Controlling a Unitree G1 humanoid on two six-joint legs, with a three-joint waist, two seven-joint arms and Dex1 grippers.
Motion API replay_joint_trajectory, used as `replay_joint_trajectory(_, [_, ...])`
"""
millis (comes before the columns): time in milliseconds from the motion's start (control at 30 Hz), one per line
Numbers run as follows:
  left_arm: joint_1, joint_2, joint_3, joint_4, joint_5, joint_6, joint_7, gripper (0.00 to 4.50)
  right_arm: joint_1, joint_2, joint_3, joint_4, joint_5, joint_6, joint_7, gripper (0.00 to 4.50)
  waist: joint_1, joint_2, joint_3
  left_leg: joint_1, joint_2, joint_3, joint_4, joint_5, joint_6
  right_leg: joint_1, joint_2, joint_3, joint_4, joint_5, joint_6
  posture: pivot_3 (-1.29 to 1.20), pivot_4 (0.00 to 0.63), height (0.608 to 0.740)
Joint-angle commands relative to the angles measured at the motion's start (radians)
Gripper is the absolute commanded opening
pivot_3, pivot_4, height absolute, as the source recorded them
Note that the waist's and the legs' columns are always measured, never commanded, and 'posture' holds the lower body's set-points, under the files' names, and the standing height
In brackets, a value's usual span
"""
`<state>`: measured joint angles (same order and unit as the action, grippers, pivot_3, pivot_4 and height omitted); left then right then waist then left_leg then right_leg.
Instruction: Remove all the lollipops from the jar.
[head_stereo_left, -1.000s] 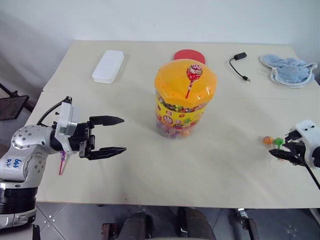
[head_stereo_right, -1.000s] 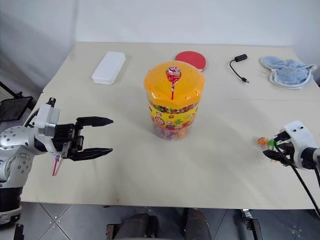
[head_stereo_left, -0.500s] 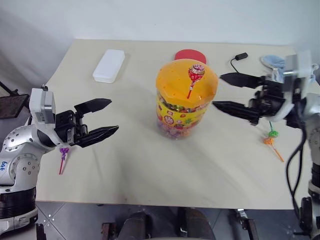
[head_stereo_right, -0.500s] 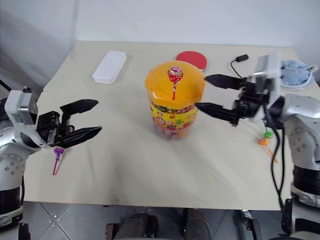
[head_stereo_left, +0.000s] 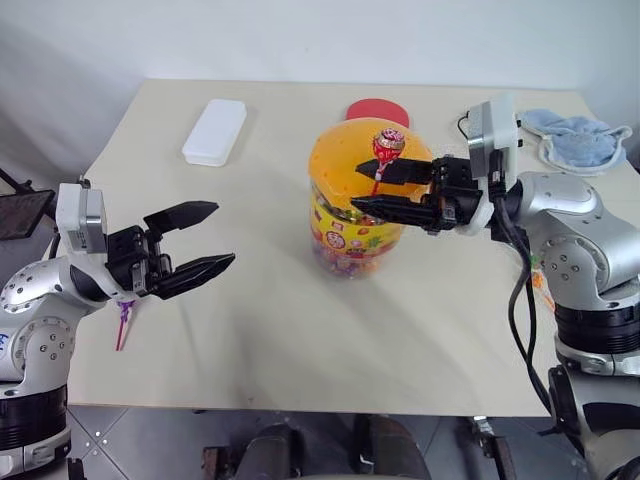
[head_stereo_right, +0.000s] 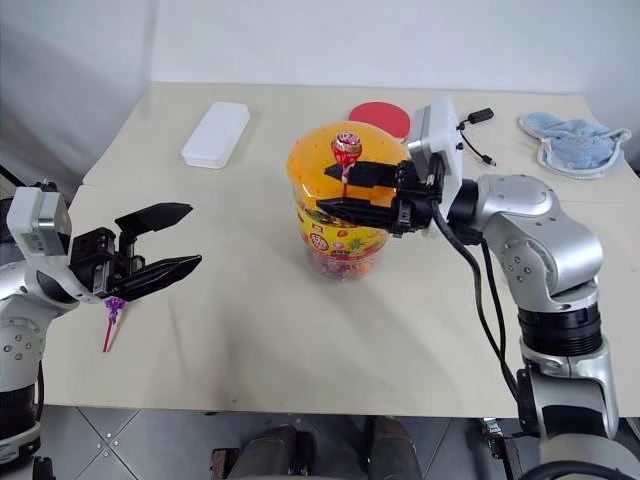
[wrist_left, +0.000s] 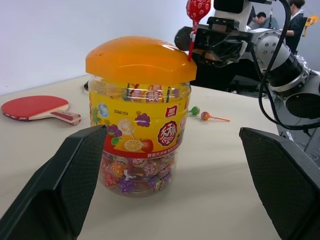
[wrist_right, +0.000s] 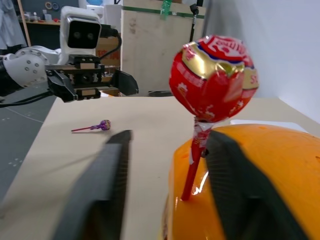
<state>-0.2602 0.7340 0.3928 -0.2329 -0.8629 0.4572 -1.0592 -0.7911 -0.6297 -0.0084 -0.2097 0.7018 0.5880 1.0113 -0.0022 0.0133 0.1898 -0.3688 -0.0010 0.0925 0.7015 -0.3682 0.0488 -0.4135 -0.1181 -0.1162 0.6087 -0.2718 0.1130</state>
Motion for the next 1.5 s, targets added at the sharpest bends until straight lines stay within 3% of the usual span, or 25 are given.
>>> replay_joint_trajectory(33, [0.004, 0.01, 0.031, -0.041, -0.015, -0.012, 0.006, 4.5, -0.024, 0.006, -0.05, 0.002, 0.021, -0.022, 0.007, 0.75, 0.0, 0.0, 0.0, 0.0, 0.0, 0.0, 0.0, 0.0, 0.0, 0.0, 0.0, 0.0, 0.0, 0.0, 0.0, 0.0, 0.15, 0.74])
replay_joint_trajectory(100, [-0.004, 0.01, 0.027, -0.038, -0.013, -0.016, 0.003, 4.5, -0.034, 0.016, -0.081, 0.011, 0.06, -0.019, 0.015, 0.05, 0.0, 0.0, 0.0, 0.0, 0.0, 0.0, 0.0, 0.0, 0.0, 0.0, 0.0, 0.0, 0.0, 0.0, 0.0, 0.0, 0.15, 0.74])
replay_joint_trajectory(333, [-0.037, 0.007, -0.013, -0.036, 0.004, -0.025, -0.013, 4.5, -0.146, -0.011, -0.254, 0.097, 0.216, 0.071, -0.052, 0.02, 0.001, 0.0, 0.0, 0.0, 0.0, 0.0, 0.0, 0.0, 0.0, 0.0, 0.0, -0.001, 0.001, 0.0, 0.0, 0.0, 0.15, 0.74])
replay_joint_trajectory(467, [-0.038, 0.036, -0.062, -0.022, 0.08, -0.069, -0.057, 4.5, -0.134, -0.271, -0.265, 0.291, 0.031, 0.147, -0.116, 0.02, 0.008, 0.0, 0.0, -0.001, -0.001, 0.0, 0.0, 0.0, 0.001, 0.0, -0.001, -0.001, 0.0, 0.0, 0.0, 0.0, 0.15, 0.74])
replay_joint_trajectory(533, [-0.023, 0.057, -0.104, -0.011, 0.147, -0.114, -0.098, 4.5, -0.051, -0.42, -0.203, 0.379, -0.095, 0.154, -0.099, 0.02, 0.014, -0.001, 0.0, -0.002, -0.003, 0.0, -0.001, -0.001, 0.003, 0.0, -0.004, 0.0, -0.001, 0.0, 0.0, 0.0, 0.15, 0.74])
replay_joint_trajectory(667, [-0.006, 0.059, -0.165, 0.011, 0.214, -0.173, -0.143, 4.5, 0.176, -0.57, -0.098, 0.449, -0.314, 0.079, -0.114, 0.02, 0.003, -0.001, 0.0, -0.001, -0.003, 0.004, -0.003, -0.001, 0.004, 0.0, -0.005, -0.002, -0.004, 0.0, 0.001, 0.0, 0.15, 0.74])
replay_joint_trajectory(800, [-0.014, 0.047, -0.194, 0.035, 0.238, -0.205, -0.16, 4.5, 0.356, -0.566, -0.068, 0.41, -0.402, 0.088, -0.155, 0.02, -0.007, 0.003, 0.001, 0.0, -0.002, 0.008, -0.003, -0.001, 0.003, -0.002, -0.003, -0.005, -0.001, 0.0, 0.001, 0.0, 0.15, 0.74])
replay_joint_trajectory(967, [-0.021, 0.056, -0.195, 0.022, 0.208, -0.178, -0.176, 4.5, 0.468, -0.529, -0.08, 0.372, -0.43, 0.079, -0.171, 0.02, -0.005, 0.003, 0.0, 0.002, 0.001, 0.008, -0.002, 0.0, 0.002, -0.002, -0.001, -0.002, 0.001, 0.0, 0.001, 0.0, 0.15, 0.74])
replay_joint_trajectory(1067, [-0.021, 0.06, -0.195, 0.008, 0.206, -0.172, -0.182, 4.5, 0.488, -0.528, -0.09, 0.373, -0.431, 0.082, -0.158, 0.73, -0.001, 0.003, 0.0, 0.002, 0.001, 0.008, -0.001, 0.0, 0.002, -0.002, -0.001, -0.001, 0.001, 0.0, 0.001, 0.0, 0.15, 0.74])
replay_joint_trajectory(1300, [-0.03, 0.056, -0.152, 0.013, 0.19, -0.176, -0.16, 4.5, 0.494, -0.526, -0.164, 0.392, -0.428, 0.017, -0.146, 2.96, 0.004, 0.003, 0.0, 0.0, 0.0, 0.004, -0.001, 0.0, 0.002, -0.001, -0.001, 0.001, -0.001, 0.0, 0.001, 0.0, 0.15, 0.74])
replay_joint_trajectory(1433, [-0.004, 0.072, -0.091, 0.054, 0.222, -0.21, -0.139, 4.5, 0.586, -0.504, -0.347, 0.323, -0.296, -0.228, 0.089, 4.3, 0.005, 0.003, 0.0, 0.0, 0.001, 0.003, -0.001, 0.0, 0.001, 0.0, 0.001, -0.001, -0.002, 0.0, 0.001, 0.0, 0.15, 0.74])
replay_joint_trajectory(1500, [0.009, 0.08, -0.057, 0.078, 0.219, -0.201, -0.127, 4.5, 0.599, -0.436, -0.446, 0.281, -0.171, -0.316, 0.213, 4.45, 0.005, 0.003, 0.001, 0.001, 0.001, 0.003, -0.001, 0.0, 0.001, 0.0, 0.001, -0.002, -0.002, 0.0, 0.001, 0.0, 0.15, 0.74])
